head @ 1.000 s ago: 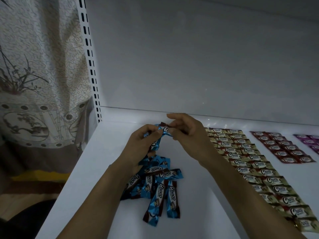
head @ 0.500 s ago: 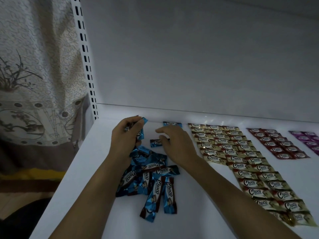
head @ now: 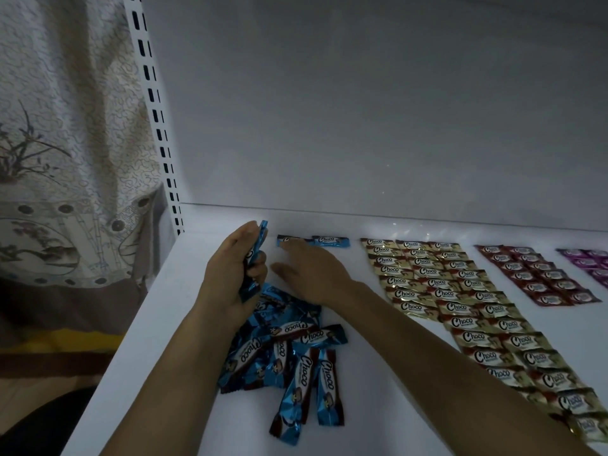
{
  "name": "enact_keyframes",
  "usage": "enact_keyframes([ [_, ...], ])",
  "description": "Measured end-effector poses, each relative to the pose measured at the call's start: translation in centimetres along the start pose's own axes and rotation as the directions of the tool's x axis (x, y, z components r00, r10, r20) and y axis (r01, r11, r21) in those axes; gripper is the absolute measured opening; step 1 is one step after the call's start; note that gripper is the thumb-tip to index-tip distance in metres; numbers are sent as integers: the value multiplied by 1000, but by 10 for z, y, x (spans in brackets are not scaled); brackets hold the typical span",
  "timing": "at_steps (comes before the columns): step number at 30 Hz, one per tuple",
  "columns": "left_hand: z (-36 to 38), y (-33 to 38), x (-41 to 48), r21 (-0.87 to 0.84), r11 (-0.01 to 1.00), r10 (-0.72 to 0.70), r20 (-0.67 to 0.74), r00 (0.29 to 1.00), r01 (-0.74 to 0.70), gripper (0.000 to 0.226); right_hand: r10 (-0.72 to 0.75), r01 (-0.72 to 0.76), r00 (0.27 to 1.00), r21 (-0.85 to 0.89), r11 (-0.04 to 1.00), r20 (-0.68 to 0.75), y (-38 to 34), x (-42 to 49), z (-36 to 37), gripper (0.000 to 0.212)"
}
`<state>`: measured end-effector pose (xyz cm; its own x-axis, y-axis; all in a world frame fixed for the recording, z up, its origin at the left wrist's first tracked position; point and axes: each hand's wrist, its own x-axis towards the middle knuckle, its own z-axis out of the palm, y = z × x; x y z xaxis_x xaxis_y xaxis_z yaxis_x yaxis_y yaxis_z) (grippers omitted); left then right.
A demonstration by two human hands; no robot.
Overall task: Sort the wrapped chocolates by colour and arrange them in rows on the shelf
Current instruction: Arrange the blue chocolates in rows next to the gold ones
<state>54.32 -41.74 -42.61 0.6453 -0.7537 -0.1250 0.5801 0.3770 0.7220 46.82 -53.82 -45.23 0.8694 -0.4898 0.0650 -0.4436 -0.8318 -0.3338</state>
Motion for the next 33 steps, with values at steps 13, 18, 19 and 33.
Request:
enact_keyframes([
  [13, 0, 2, -1, -49, 999, -13, -20, 1000, 12, 9, -46, 47, 998, 29, 998, -50, 2, 5, 5, 53],
  [18, -1, 0, -1, -32, 999, -27, -23, 999, 26, 15, 72, -84, 954, -28, 996, -291, 17, -9, -7, 39],
  [19, -1, -2, 0, -28, 999, -24, -23, 999, 23, 14, 108, -133, 948, -63, 989, -301, 22, -11, -9, 38],
  [33, 10, -7, -15, 395, 886, 212, 124, 969, -244, 25, 240, -7, 949, 746, 666, -205, -21, -44, -44, 38],
])
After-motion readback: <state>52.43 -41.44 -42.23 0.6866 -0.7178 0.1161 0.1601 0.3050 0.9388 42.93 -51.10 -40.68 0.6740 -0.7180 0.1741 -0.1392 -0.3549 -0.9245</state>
